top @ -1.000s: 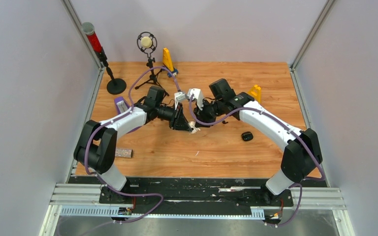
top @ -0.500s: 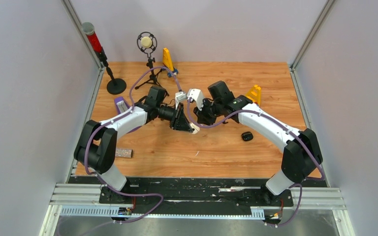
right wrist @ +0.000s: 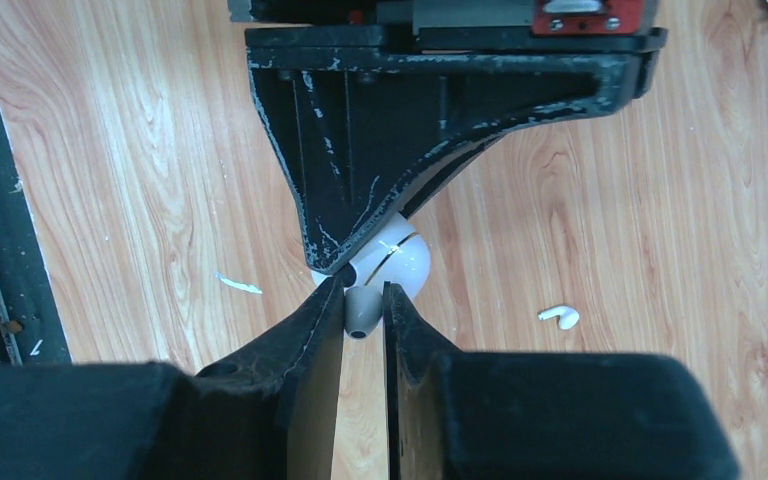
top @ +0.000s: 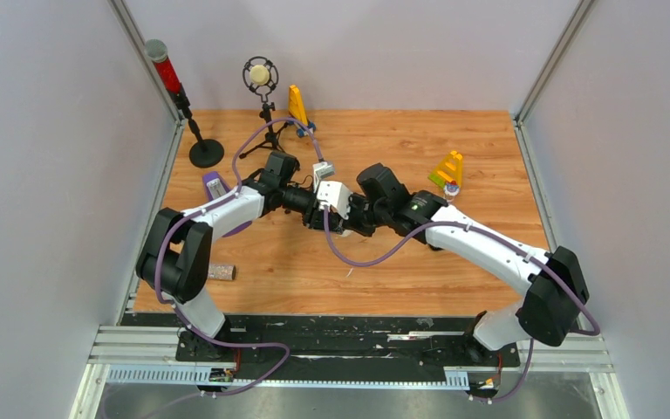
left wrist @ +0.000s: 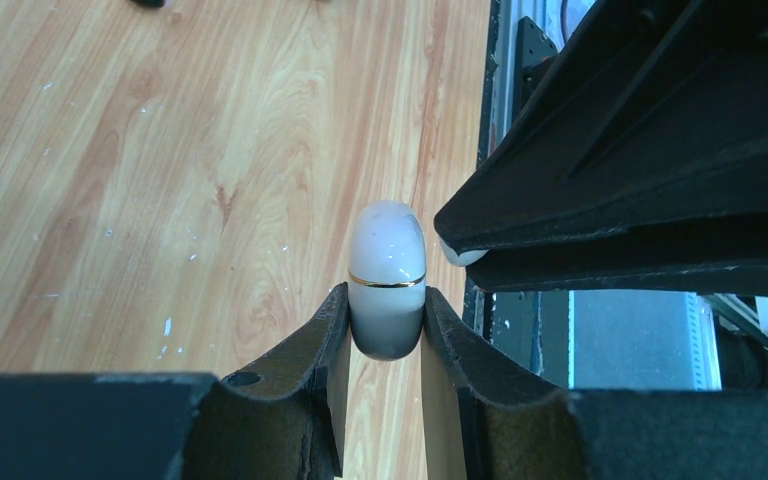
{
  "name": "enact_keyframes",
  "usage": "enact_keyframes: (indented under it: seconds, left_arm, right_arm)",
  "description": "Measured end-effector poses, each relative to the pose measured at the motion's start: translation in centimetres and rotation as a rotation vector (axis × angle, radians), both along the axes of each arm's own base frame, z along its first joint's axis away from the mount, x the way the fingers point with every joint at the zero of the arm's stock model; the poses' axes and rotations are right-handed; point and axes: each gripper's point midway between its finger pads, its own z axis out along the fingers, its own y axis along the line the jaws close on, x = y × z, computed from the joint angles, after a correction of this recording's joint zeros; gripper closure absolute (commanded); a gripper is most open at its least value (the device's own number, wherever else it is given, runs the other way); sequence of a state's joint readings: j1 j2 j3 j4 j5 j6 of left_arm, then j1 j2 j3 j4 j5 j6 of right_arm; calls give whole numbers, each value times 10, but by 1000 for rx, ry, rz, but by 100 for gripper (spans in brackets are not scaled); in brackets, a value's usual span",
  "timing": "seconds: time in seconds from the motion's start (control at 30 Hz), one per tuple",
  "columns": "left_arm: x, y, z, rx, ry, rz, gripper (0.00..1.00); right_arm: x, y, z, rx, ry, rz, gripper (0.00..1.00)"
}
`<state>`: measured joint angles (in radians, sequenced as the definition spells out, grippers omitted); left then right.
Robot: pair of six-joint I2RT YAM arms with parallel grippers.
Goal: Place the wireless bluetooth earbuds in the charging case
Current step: Open the charging case.
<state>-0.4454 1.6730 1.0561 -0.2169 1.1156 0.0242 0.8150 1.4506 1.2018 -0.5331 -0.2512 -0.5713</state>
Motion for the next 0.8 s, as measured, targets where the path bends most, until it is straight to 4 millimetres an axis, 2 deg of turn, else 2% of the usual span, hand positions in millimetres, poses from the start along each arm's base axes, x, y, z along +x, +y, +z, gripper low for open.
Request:
enact_keyframes:
  seconds: [0.47,0.6,0.8]
  left_arm:
    - [9,4,-7,40,-18,42,100]
    - [10,6,-9,47,-23,47,100]
    - [-1,2,-2,9,0,-1,100]
  right_arm:
    - [3,-1,-28,-90,5,-21,93]
    - [15,-11,-31,-98,9,-59,93]
    - [39,-29,-34,-106,-4,-129,93]
